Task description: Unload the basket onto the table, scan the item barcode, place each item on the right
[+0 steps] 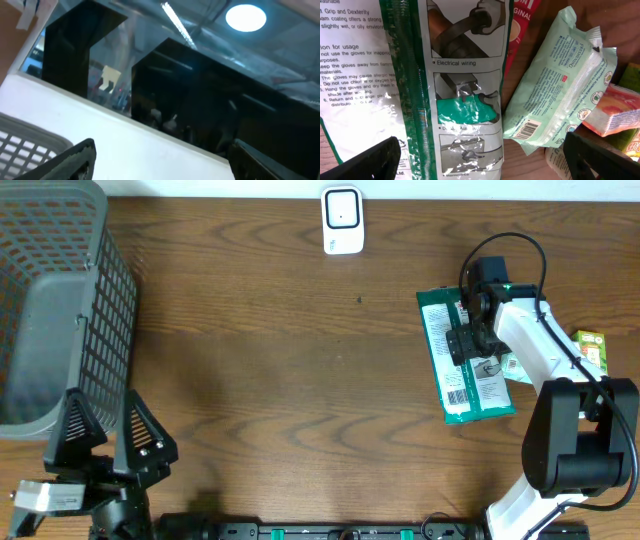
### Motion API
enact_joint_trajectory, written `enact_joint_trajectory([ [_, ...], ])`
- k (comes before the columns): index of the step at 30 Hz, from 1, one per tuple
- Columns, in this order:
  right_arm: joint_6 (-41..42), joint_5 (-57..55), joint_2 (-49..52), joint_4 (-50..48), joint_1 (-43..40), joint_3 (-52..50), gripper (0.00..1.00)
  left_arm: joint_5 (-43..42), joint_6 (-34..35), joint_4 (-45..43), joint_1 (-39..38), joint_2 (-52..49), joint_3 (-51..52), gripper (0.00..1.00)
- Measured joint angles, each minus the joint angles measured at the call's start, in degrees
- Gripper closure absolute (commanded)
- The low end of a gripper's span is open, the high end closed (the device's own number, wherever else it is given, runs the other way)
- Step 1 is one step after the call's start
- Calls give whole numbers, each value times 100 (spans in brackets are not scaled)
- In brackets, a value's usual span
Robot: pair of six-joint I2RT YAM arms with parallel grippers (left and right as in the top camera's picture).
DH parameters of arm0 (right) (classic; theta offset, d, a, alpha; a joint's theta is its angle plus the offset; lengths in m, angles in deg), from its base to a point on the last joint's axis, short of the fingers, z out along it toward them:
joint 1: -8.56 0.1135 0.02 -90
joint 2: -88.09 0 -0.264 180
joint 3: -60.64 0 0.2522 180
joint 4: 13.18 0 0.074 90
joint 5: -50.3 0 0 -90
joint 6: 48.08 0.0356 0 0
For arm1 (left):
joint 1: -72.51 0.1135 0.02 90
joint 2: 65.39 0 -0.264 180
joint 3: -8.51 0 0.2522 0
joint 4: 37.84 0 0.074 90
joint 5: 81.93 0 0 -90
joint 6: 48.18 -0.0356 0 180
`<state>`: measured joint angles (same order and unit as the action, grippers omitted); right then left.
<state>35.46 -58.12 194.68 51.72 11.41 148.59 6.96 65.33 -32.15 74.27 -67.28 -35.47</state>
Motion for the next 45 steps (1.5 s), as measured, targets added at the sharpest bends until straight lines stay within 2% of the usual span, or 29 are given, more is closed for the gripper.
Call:
enact_joint_trajectory([
  [17, 0, 0, -2, -2, 0, 0, 1, 0, 0, -1574, -76, 127, 1598, 15],
  [22, 0, -2, 0, 0, 0, 0, 1, 2, 0, -1786, -76, 127, 2083, 15],
  [37, 0, 0, -2, -2, 0, 0, 1, 42, -39, -1781, -76, 127, 2883, 15],
  [45, 0, 0, -2, -2, 0, 0, 1, 61, -428, -647, -76, 127, 2981, 15],
])
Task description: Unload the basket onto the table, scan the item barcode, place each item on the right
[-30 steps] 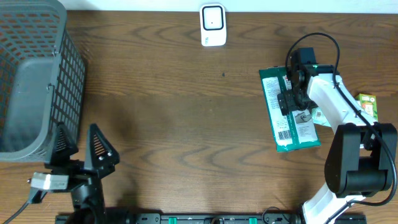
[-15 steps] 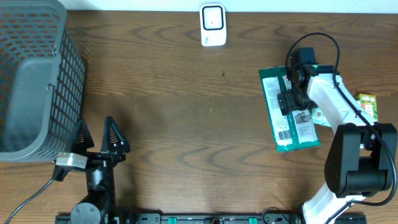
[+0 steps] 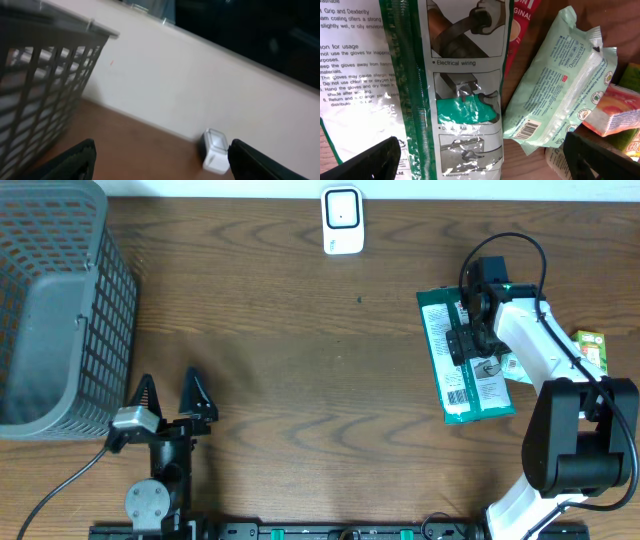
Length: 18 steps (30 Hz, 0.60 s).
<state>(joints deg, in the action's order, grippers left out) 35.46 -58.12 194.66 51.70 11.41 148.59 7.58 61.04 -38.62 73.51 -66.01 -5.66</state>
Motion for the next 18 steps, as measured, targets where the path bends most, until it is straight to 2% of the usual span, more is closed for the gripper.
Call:
enact_joint_trajectory([
  [8, 0, 0, 0, 0, 0, 0, 1, 72, -739, 935, 0, 0, 4, 15],
  [18, 0, 0, 0, 0, 0, 0, 1, 55, -1547, 1510, 0, 0, -17, 15],
])
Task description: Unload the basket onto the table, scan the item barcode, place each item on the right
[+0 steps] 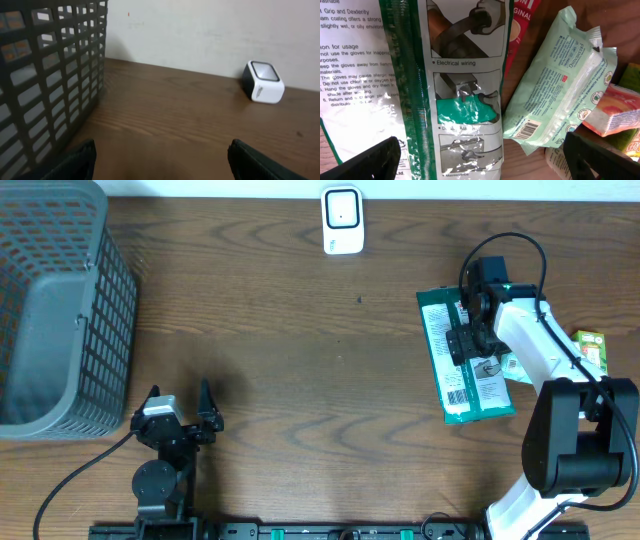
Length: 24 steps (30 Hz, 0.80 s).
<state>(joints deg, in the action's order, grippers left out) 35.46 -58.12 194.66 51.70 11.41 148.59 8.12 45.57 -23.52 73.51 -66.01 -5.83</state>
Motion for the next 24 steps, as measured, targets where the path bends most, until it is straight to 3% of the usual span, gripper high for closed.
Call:
enact_joint_trajectory([
  [24, 0, 0, 0, 0, 0, 0, 1, -13, -275, 61, 0, 0, -15, 15],
])
